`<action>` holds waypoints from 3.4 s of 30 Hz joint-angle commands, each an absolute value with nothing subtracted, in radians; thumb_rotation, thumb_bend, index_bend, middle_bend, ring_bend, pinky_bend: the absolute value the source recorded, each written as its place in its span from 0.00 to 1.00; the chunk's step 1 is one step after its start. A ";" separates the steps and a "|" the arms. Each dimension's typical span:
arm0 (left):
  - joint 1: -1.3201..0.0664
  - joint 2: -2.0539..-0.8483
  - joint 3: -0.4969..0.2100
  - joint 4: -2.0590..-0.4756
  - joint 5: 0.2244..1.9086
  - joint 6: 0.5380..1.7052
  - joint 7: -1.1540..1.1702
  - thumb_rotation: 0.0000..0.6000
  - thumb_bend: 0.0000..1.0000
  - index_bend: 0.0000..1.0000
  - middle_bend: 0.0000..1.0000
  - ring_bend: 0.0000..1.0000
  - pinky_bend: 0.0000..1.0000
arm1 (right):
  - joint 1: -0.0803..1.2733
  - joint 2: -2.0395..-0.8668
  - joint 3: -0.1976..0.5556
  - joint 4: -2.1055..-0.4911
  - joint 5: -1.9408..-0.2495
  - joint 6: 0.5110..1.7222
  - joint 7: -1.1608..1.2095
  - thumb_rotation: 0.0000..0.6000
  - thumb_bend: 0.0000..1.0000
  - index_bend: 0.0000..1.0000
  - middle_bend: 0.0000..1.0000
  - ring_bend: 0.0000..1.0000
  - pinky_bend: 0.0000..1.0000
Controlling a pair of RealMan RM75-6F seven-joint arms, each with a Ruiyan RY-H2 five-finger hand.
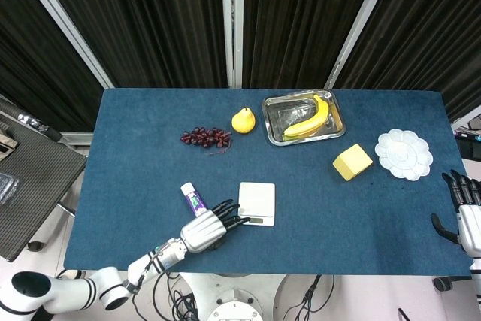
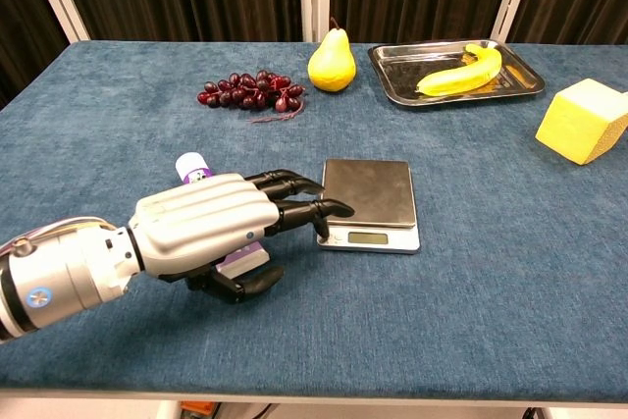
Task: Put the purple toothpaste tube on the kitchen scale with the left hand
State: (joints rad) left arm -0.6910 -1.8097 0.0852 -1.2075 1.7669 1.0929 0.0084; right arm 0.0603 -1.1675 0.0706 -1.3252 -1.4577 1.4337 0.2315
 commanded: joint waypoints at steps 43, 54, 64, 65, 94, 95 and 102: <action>-0.700 -1.863 0.122 -1.127 1.750 1.078 -0.047 1.00 0.54 0.05 0.23 0.00 0.00 | 0.064 -1.175 0.062 -1.325 -1.456 1.410 0.215 1.00 0.29 0.00 0.00 0.00 0.00; -0.698 -1.890 0.138 -1.091 1.747 1.061 -0.064 1.00 0.54 0.05 0.23 0.00 0.00 | 0.061 -1.183 0.058 -1.313 -1.449 1.402 0.219 1.00 0.29 0.00 0.00 0.00 0.00; -0.703 -1.890 0.132 -1.092 1.746 1.063 -0.059 1.00 0.54 0.05 0.23 0.00 0.00 | 0.061 -1.183 0.059 -1.311 -1.450 1.401 0.223 1.00 0.29 0.00 0.00 0.00 0.00; -0.704 -1.887 0.130 -1.096 1.747 1.067 -0.056 1.00 0.54 0.05 0.23 0.00 0.00 | 0.060 -1.183 0.059 -1.311 -1.450 1.402 0.224 1.00 0.29 0.00 0.00 0.00 0.00; -0.619 -1.510 0.093 -1.390 1.644 1.136 0.131 1.00 0.52 0.05 0.13 0.00 0.03 | 0.059 -1.174 0.059 -1.327 -1.470 1.423 0.221 1.00 0.29 0.00 0.00 0.00 0.00; -0.621 -1.506 0.097 -1.384 1.652 1.133 0.131 1.00 0.52 0.05 0.13 0.00 0.03 | 0.061 -1.174 0.059 -1.329 -1.470 1.422 0.219 1.00 0.29 0.00 0.00 0.00 0.00; -0.659 -1.527 0.118 -1.301 1.700 1.067 0.152 1.00 0.52 0.04 0.09 0.00 0.01 | 0.067 -1.172 0.060 -1.349 -1.477 1.422 0.200 1.00 0.30 0.00 0.00 0.00 0.00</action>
State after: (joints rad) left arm -0.6457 -1.5177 0.1119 -1.3193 1.6912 1.0894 0.1468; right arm 0.0670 -1.1722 0.0598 -1.3482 -1.4756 1.4215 0.2011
